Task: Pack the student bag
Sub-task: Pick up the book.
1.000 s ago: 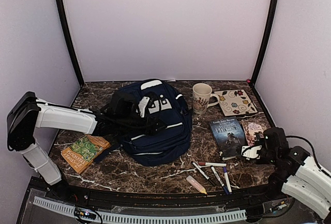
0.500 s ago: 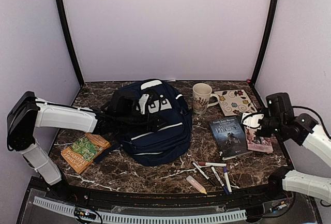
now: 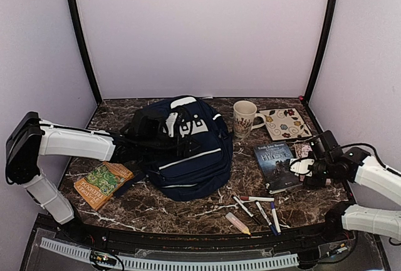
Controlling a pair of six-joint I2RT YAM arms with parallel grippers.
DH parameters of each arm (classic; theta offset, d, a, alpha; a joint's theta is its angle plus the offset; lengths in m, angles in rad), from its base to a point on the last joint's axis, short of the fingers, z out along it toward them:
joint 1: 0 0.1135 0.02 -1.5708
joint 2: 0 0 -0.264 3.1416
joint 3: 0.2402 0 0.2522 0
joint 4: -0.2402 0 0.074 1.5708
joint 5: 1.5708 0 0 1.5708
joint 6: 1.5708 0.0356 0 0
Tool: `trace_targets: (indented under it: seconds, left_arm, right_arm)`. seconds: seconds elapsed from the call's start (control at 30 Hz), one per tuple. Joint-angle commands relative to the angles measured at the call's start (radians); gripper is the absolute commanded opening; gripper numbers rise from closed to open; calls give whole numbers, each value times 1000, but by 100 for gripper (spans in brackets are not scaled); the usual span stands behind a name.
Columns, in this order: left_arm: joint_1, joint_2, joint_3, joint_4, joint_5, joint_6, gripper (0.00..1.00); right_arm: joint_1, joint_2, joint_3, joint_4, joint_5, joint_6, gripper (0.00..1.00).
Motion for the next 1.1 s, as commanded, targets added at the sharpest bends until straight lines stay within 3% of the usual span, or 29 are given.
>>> trace_targets:
  seconds: [0.0,0.27,0.43,0.93,1.0,1.07]
  left_arm:
    - [-5,-34,-21,31,-5,-12,70]
    - [-4,-13,-11,33,-2,-10,70]
    - [-5,-1,12,-7,-20,6,70]
    - [-8,15,37,-40,-28,27,70]
    - [-10,12,34,-45,-37,29,70]
    - [-10,8,31,-48,-42,29,70]
  right_arm:
    - [1,-57,-83,90,51,-16,68]
    - [1,-45,-188,134,85,-46,64]
    - [1,-25,-238,210,134,-51,49]
    - [-9,-41,-390,494,256,-111,53]
    - [-16,-27,-397,509,252,-112,48]
    - [-21,-15,-401,521,252,-111,35]
